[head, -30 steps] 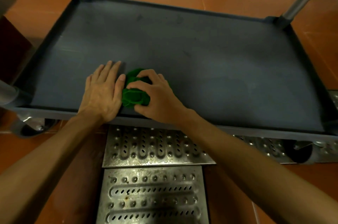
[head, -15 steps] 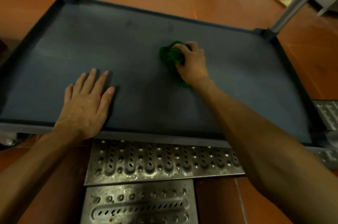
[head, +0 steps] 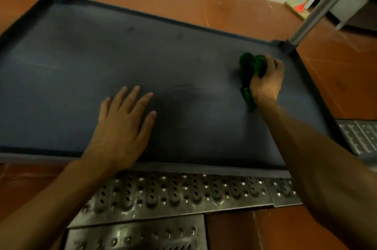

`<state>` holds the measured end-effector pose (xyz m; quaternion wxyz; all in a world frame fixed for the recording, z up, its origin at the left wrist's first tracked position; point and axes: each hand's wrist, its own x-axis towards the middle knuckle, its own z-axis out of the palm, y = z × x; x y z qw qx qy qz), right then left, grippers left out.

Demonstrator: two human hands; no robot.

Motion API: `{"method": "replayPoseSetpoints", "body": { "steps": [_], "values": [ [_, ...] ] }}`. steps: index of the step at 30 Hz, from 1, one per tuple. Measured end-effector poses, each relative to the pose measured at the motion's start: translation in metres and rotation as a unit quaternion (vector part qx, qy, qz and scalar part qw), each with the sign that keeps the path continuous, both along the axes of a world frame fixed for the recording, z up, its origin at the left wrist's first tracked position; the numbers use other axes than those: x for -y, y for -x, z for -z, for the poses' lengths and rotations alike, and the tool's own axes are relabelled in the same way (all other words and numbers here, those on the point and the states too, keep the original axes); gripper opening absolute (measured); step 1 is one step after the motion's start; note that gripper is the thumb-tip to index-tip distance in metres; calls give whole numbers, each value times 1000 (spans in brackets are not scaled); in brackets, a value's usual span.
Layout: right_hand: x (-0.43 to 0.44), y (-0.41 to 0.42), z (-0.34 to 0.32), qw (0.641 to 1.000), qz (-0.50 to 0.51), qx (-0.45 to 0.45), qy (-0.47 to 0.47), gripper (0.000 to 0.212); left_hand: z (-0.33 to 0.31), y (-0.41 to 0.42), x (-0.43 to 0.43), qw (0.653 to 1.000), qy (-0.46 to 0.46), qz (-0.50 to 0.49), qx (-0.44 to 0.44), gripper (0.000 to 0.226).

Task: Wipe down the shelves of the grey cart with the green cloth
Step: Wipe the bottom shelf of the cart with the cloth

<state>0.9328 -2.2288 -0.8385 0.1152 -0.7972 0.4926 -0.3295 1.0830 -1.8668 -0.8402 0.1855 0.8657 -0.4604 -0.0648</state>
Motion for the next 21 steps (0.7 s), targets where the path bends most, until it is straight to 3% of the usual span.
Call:
{"method": "replayPoseSetpoints", "body": {
  "steps": [3, 5, 8, 15, 21],
  "values": [
    [18, 7, -3, 993, 107, 50, -24, 48, 6, 4, 11, 1000, -12, 14, 5, 68],
    [24, 2, -5, 985, 161, 9, -64, 47, 7, 4, 8, 1000, -1, 12, 1, 73],
    [24, -16, -6, 981, 145, -72, -105, 48, 4, 8, 7, 1000, 7, 25, 13, 73],
    [9, -69, -10, 979, 136, -69, -134, 52, 5, 10, 9, 1000, 12, 21, 18, 74],
    [-7, -130, -16, 984, 56, -58, -158, 69, 10, 11, 12, 999, 7, -22, 24, 77]
  ]
}}
